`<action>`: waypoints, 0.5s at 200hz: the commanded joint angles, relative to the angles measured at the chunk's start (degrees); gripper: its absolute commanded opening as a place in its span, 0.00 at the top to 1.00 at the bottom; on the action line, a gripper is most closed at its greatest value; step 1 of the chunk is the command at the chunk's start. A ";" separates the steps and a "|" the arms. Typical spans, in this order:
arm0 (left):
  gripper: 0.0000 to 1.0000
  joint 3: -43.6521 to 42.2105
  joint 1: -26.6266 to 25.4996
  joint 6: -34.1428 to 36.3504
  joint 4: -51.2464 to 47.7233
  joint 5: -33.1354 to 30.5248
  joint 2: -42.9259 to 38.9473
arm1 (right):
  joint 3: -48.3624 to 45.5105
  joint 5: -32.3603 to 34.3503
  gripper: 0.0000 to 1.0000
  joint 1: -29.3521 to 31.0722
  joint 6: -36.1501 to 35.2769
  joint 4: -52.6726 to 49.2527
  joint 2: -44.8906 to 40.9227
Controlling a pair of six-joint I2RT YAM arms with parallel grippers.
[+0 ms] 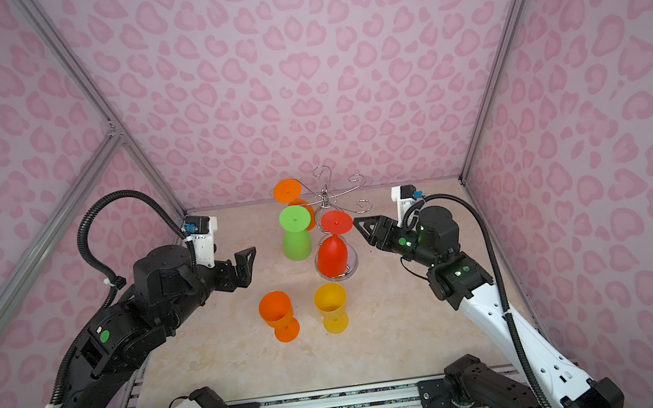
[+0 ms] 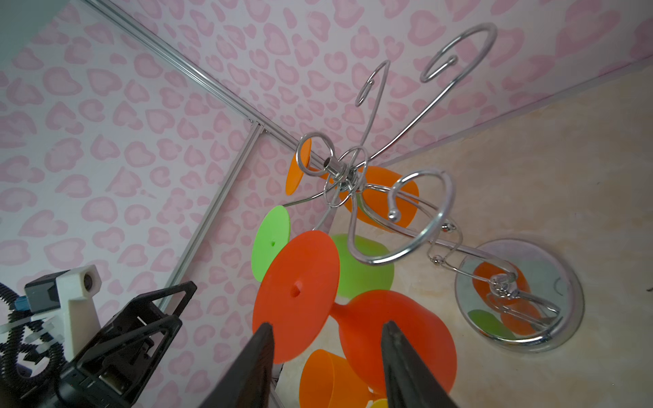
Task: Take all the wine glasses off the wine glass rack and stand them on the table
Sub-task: 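Open and raise the left gripper while the right gripper approaches the red glass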
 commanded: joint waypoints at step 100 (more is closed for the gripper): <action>0.04 -2.82 4.57 -0.91 5.23 2.25 -0.09 | 3.09 0.59 0.53 2.63 -0.17 5.38 7.09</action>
